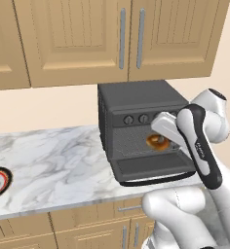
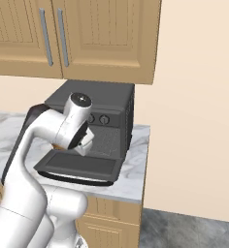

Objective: Pick up the bagel from the plate, place it on the toaster oven rack, close the door, and set the timer.

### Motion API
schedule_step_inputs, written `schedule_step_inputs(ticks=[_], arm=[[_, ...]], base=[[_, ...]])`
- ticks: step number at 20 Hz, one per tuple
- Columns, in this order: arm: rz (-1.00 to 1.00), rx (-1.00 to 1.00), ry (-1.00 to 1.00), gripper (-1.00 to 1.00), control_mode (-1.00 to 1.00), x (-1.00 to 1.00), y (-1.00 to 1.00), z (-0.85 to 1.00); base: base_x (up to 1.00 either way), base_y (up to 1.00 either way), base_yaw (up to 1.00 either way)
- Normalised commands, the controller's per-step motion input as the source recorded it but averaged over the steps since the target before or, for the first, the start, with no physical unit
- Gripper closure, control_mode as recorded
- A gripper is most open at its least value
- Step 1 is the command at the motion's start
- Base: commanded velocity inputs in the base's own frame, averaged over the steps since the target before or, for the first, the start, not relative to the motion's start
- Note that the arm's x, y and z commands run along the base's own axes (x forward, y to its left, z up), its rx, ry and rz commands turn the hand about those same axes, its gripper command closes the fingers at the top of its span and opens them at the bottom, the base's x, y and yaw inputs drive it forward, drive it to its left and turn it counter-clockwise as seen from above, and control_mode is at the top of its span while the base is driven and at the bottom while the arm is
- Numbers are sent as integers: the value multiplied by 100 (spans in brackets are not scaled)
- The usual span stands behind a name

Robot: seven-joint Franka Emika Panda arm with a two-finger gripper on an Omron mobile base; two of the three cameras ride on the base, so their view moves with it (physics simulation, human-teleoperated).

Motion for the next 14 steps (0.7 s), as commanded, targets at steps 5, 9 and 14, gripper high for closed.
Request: schedule_step_inputs(ticks=[5, 9, 14], arm=[[0, 0, -6, 100, -100, 30, -14, -16], [0, 0, -3, 100, -100, 44, -1, -23], [0, 0, -1, 100, -100, 45, 0, -29]], base=[[0, 0, 0], [0, 0, 0], [0, 0, 0]])
